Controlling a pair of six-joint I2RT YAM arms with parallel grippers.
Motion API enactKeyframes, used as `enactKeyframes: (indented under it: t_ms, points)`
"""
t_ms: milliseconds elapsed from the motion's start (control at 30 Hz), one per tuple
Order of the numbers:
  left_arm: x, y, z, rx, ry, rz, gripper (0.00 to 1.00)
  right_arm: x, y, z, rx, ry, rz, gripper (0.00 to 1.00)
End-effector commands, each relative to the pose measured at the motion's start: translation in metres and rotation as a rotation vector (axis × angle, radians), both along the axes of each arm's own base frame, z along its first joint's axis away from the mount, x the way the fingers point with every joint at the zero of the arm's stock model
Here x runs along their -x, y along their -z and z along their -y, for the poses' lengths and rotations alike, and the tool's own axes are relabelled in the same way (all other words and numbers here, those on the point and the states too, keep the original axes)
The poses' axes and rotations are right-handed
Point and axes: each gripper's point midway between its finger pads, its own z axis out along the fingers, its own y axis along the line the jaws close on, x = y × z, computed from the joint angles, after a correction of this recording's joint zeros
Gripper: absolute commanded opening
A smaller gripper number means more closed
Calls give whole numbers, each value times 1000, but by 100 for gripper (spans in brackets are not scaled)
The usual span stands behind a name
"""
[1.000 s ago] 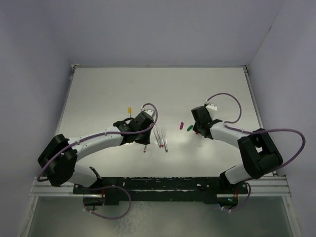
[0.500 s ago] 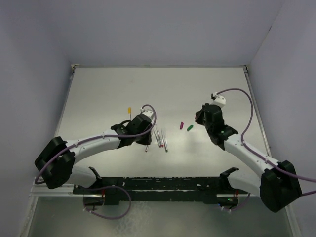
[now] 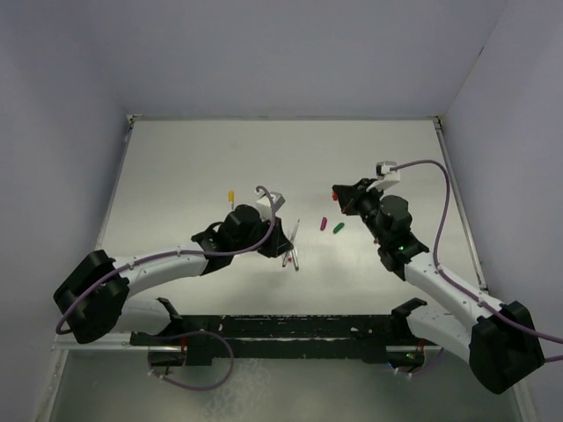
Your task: Insert the pens into the pen caps
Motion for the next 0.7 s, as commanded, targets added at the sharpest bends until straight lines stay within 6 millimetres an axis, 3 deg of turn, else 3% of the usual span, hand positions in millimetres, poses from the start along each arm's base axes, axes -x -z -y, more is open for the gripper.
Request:
enactKeyframes:
  t_ms: [0, 333, 667]
  points:
    - [0, -53, 26, 225, 70, 107, 0, -1, -59, -17, -103, -91, 239, 0]
    - [-8, -83, 35, 336, 57, 224, 0, 4, -86, -34, -345, -167, 311, 0]
    - [-19, -102, 43, 393, 52, 341, 0, 11, -89, -45, -483, -243, 325, 0]
